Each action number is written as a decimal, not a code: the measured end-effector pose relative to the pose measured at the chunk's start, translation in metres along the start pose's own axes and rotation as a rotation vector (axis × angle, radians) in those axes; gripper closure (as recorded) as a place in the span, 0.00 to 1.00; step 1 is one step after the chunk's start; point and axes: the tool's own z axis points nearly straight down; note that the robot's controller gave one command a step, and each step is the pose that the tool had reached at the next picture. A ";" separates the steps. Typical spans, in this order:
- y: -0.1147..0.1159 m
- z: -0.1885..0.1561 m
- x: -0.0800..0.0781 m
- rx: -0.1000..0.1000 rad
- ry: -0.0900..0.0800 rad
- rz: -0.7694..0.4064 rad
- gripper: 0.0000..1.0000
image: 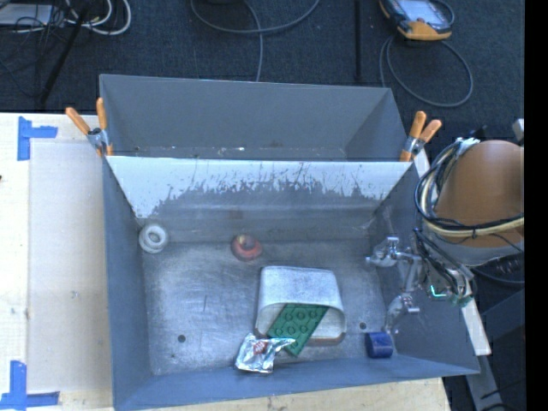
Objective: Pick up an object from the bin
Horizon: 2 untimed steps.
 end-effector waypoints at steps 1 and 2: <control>0.067 0.062 0.013 0.011 -0.031 -0.279 0.00; 0.112 0.059 -0.002 0.010 -0.021 -0.561 0.00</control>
Offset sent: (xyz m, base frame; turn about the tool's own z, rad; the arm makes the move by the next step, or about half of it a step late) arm -0.0268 0.0958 -0.0932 -0.3524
